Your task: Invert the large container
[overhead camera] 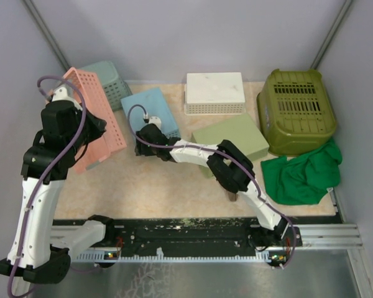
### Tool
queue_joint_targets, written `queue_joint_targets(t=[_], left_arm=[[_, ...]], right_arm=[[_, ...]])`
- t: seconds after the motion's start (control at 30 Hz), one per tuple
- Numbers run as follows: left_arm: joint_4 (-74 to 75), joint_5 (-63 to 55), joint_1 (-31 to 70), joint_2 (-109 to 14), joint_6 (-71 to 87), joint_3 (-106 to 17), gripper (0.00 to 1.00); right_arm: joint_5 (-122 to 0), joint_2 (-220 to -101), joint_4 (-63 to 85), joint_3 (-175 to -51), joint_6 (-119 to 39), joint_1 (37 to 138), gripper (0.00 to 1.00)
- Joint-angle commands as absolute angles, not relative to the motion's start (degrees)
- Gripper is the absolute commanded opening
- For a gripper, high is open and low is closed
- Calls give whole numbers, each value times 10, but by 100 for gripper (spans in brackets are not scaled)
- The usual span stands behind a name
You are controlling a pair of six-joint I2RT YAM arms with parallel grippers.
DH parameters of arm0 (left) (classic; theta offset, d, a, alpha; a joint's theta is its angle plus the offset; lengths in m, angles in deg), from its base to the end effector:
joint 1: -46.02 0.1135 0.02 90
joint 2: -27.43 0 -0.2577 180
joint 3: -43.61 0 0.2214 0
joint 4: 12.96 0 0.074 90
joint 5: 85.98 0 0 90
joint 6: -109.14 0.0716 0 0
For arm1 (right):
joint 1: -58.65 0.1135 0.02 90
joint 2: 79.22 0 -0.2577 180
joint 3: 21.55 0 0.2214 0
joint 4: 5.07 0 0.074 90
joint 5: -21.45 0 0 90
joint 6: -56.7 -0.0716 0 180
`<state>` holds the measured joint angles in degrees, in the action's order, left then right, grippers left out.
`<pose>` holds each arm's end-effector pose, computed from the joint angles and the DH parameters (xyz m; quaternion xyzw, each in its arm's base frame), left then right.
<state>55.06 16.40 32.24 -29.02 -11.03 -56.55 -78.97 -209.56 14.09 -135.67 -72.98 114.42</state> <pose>0.1676 -0.0253 0.4220 -0.1769 0.8184 -0.1178 0.5339 0.3016 0.4203 0.1645 -0.0826 0.8820 0.2838 0.3671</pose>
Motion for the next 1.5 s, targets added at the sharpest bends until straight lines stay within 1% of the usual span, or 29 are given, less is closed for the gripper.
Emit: queue_joint_targets(t=[0.0, 0.17, 0.37, 0.57, 0.67, 0.8, 0.97, 1.03, 1.17, 1.37, 1.47], left_arm=[[534, 160, 323, -279, -99, -563, 0], [536, 161, 323, -277, -91, -563, 0], [520, 142, 323, -276, -93, -543, 0], [505, 125, 323, -278, -92, -534, 0], [496, 119, 323, -282, -88, -529, 0], [480, 102, 323, -301, -79, -521, 0], [446, 56, 323, -311, -70, -499, 0], [431, 30, 323, -312, -65, -484, 0], [406, -67, 323, -329, -61, -448, 0], [288, -244, 322, -330, -115, -355, 0], [245, -312, 322, -331, -147, -329, 0]], right_arm=[[-766, -2150, 99, -1451, -726, 1103, 60], [-730, -2189, 135, -1521, -705, 1093, 61], [-745, -2114, 71, -1416, -684, 1085, 64], [-760, -2092, 106, -1380, -713, 1030, 65], [-762, -2058, 93, -1324, -725, 1008, 65], [-759, -1996, 80, -1267, -705, 1000, 66], [-751, -1882, 63, -1156, -683, 999, 71], [-752, -1833, 60, -1108, -673, 1000, 73], [-769, -1737, 84, -1022, -650, 999, 75], [-835, -1607, 165, -954, -611, 991, 76], [-875, -1545, 211, -923, -604, 971, 76]])
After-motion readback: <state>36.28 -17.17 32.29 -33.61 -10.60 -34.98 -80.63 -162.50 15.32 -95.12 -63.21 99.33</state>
